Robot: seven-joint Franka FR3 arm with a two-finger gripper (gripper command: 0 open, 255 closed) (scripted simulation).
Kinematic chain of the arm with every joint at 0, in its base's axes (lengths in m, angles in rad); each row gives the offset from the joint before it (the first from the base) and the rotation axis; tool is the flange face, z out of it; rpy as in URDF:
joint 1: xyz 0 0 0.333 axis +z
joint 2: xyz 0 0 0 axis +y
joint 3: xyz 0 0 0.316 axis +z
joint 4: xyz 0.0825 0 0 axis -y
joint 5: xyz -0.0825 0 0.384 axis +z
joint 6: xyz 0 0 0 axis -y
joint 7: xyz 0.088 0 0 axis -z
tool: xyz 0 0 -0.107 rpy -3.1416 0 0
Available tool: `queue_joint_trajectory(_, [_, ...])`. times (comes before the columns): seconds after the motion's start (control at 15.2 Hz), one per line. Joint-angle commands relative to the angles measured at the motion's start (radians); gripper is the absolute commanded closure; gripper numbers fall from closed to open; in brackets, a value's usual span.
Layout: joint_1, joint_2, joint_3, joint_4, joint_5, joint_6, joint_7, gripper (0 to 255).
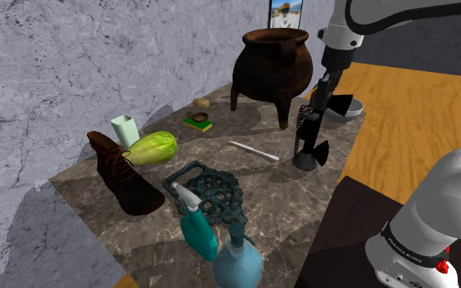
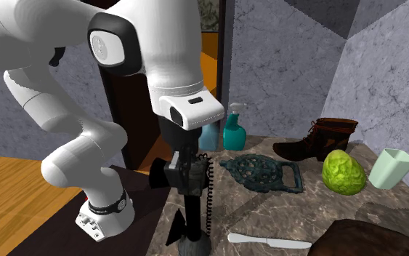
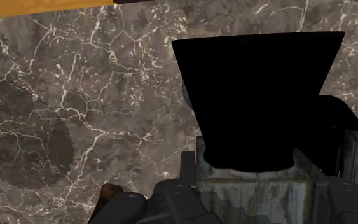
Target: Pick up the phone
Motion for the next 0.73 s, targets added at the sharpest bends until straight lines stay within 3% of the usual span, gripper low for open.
queue_joint_trajectory(0.0, [0.001, 0.003, 0.001, 0.026, 0.001, -0.023, 0.0, 255])
queue_joint_trajectory(0.66, [0.003, 0.026, 0.005, 0.178, 0.005, -0.151, -0.001, 255])
